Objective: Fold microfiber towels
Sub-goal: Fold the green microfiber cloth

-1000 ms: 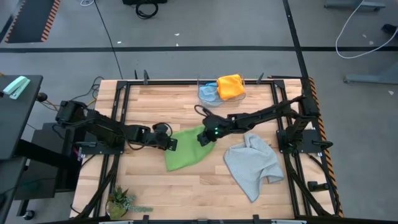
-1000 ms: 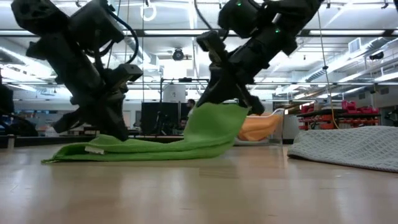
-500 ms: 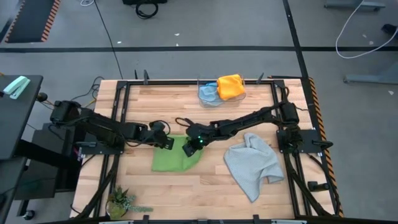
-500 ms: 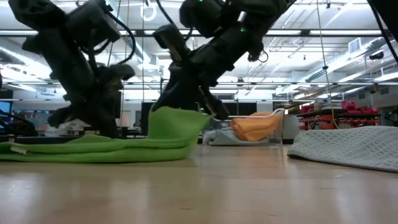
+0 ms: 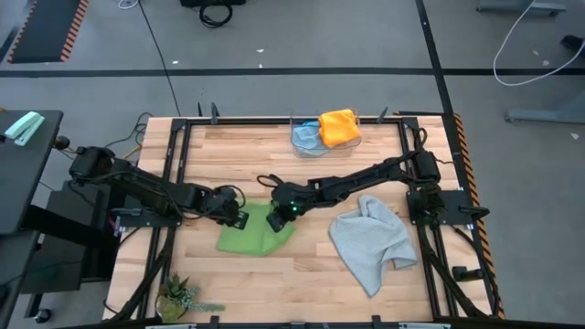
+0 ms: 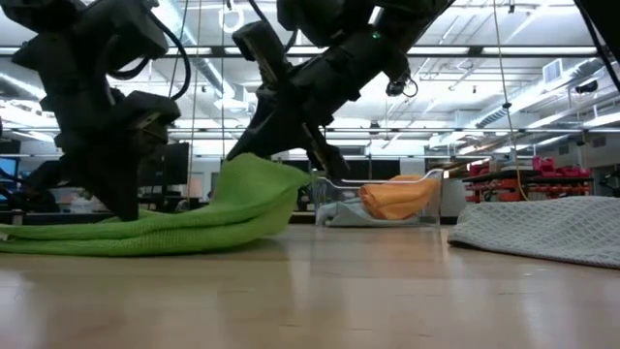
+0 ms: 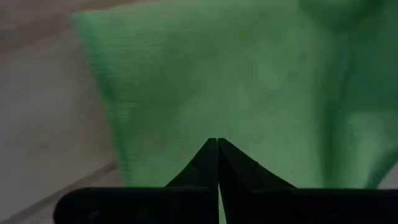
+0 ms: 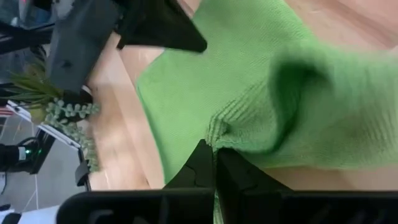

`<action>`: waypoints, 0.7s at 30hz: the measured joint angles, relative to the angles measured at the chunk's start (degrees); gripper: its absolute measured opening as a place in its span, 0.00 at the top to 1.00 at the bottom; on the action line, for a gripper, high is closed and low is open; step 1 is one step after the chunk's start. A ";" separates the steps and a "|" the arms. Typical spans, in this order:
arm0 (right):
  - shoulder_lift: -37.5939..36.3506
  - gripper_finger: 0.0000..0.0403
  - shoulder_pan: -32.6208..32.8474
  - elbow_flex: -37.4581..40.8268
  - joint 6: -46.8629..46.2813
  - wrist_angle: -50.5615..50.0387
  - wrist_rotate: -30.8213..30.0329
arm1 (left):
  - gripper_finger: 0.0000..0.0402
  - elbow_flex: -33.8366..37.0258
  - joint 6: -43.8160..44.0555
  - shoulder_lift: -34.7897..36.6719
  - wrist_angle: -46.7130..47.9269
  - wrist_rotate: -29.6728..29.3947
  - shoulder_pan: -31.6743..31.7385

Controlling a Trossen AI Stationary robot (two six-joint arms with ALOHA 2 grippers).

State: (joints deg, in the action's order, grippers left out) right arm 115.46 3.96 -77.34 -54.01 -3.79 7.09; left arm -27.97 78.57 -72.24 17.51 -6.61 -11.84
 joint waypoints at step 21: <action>-1.52 1.00 0.74 1.40 4.29 -7.44 -0.73 | 0.99 -9.33 -6.94 -15.19 -3.16 2.33 3.29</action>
State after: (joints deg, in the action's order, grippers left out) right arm 113.94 4.70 -75.95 -49.71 -11.23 6.35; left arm -37.29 71.63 -87.43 14.35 -4.28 -8.54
